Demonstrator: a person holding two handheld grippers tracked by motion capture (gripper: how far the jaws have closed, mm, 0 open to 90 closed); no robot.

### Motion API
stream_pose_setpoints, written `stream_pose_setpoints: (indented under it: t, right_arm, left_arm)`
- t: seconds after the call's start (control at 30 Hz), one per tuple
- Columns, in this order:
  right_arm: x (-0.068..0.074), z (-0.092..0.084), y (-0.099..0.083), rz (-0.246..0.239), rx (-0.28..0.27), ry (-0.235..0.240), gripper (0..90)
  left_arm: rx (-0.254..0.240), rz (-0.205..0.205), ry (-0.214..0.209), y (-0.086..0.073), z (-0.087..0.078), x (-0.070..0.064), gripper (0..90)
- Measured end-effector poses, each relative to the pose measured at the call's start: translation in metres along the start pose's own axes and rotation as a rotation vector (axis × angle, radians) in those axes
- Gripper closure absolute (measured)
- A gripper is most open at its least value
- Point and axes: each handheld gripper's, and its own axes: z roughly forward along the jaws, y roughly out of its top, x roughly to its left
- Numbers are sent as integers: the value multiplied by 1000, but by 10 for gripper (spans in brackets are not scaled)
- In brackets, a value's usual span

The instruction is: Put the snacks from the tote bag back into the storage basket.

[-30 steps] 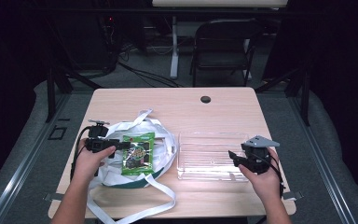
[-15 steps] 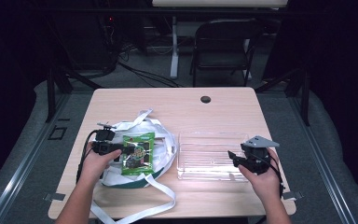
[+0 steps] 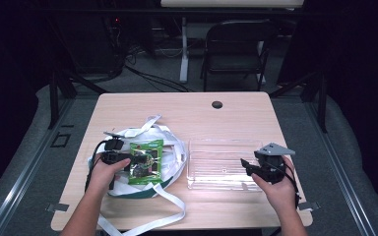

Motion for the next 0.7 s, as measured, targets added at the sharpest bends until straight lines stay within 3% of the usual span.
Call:
stream_pose_setpoints:
  t: [0.33,0.47,0.7]
  right_arm:
    - [1,1,0,-8,0,0,414]
    - [2,1,0,-6,1,3,414]
    - [2,0,0,-6,-4,4,414]
  left_arm:
    - [36,-5,-11,0,7,2,386]
    - [37,-5,-21,0,6,1,450]
    - [36,33,-52,2,-4,-5,581]
